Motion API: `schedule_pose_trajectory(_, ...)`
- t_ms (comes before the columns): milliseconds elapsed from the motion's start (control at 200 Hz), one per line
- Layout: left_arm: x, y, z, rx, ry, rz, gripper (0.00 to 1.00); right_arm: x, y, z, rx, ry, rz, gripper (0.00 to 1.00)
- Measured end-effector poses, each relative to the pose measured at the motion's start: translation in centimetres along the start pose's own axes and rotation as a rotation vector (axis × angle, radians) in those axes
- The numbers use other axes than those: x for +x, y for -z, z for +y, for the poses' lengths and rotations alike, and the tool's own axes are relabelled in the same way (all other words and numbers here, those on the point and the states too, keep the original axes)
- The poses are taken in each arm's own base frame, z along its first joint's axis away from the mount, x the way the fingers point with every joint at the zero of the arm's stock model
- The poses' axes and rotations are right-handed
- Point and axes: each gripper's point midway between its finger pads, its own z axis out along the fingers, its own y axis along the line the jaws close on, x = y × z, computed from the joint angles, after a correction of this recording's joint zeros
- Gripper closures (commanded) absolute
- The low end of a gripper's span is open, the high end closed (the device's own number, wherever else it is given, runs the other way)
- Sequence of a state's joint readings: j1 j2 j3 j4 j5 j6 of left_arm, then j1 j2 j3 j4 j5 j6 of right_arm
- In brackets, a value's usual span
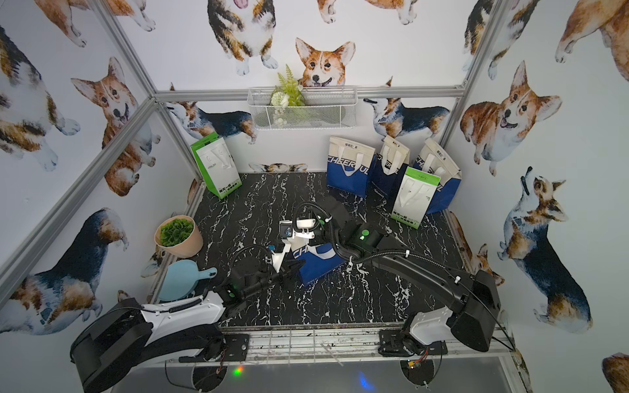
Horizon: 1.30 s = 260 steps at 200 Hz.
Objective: Open the takeout bag
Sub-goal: Open the takeout bag at the center of the board.
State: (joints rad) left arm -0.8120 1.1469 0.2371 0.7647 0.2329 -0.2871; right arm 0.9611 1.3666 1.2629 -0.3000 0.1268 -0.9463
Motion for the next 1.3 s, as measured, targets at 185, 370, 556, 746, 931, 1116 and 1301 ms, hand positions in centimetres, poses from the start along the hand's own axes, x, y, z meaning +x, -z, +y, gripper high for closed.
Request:
schedule_pose_trajectory(185,-0.1,0.0,0.0,0.001,-0.001,-0.003,1.00,0.0,0.3,-0.3,-0.040,0.010,0.036,1.00)
schedule_pose_trajectory(370,0.0,0.0,0.0,0.001,0.000,-0.001,1.00,0.3,0.6,-0.5,-0.071,0.024,0.063,1.00)
schedule_pose_trajectory(556,0.1,-0.1,0.0,-0.001,0.001,0.002,1.00,0.6,0.3,-0.5,-0.050,0.032,0.064,1.00)
schedule_pose_trajectory(746,0.1,-0.1,0.1,-0.001,0.001,0.002,1.00,0.6,0.2,-0.6,-0.048,0.014,0.062,1.00)
schedule_pose_trajectory(931,0.2,-0.1,0.1,-0.002,0.001,0.006,1.00,1.0,-0.3,0.0,-0.034,-0.031,0.053,0.83)
schedule_pose_trajectory(1116,0.1,0.0,0.1,-0.003,0.001,0.005,1.00,1.3,-0.5,0.0,-0.008,-0.048,0.054,0.80)
schedule_pose_trajectory(1301,0.2,0.0,0.1,-0.003,0.002,0.007,1.00,1.5,-0.4,0.0,0.013,-0.064,0.047,0.68)
